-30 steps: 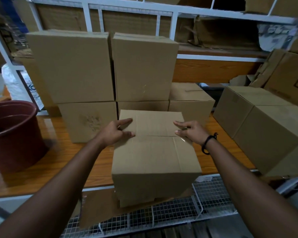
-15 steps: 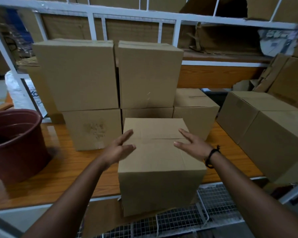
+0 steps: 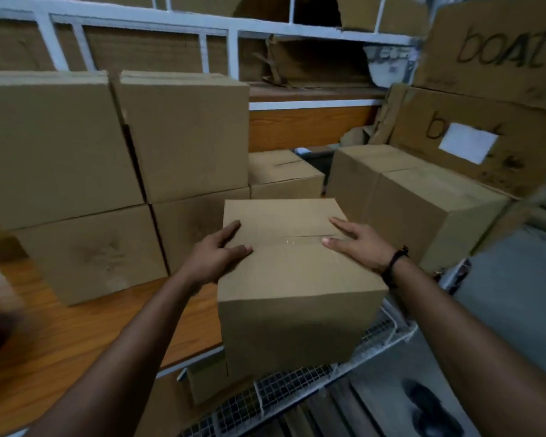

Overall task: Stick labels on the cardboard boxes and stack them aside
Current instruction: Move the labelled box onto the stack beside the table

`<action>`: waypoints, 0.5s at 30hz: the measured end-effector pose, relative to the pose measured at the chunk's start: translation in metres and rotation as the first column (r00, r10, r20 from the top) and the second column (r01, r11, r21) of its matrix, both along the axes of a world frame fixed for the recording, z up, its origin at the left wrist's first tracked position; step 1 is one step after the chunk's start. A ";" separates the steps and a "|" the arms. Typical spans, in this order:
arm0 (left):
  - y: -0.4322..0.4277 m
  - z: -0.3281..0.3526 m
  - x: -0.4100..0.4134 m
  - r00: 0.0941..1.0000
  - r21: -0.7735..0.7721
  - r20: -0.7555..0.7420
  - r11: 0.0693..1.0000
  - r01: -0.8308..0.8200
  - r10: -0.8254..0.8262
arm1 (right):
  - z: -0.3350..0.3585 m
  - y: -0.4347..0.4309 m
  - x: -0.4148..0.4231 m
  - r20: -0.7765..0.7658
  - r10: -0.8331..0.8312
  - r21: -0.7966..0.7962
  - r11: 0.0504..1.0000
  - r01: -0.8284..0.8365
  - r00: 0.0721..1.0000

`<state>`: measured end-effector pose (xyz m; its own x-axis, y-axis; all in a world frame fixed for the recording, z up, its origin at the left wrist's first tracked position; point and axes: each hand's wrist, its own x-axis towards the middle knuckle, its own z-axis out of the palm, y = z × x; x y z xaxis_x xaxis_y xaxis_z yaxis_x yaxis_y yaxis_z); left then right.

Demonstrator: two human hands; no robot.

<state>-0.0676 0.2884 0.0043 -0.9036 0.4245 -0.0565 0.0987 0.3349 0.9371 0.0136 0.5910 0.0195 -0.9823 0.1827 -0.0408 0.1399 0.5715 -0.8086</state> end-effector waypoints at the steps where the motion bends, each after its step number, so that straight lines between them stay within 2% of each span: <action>1: 0.013 0.007 0.000 0.999 -0.007 -0.022 1.000 0.024 -0.024 | 0.007 0.011 0.008 -0.009 -0.027 0.005 1.000 0.027 1.000; 8: 0.106 0.069 -0.008 0.983 -0.036 -0.124 0.991 0.131 -0.134 | 0.066 0.091 0.033 -0.045 -0.136 0.095 0.986 0.139 0.990; 15: 0.189 0.141 -0.041 0.980 0.068 -0.187 0.995 0.077 -0.063 | 0.151 0.169 -0.001 -0.125 -0.087 0.245 0.962 0.116 0.988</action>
<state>-0.1085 0.4771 0.1452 -0.8637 0.4835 0.1422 0.2924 0.2509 0.9228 0.0126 0.7605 0.1701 -0.9537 0.2720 0.1282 0.1247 0.7457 -0.6546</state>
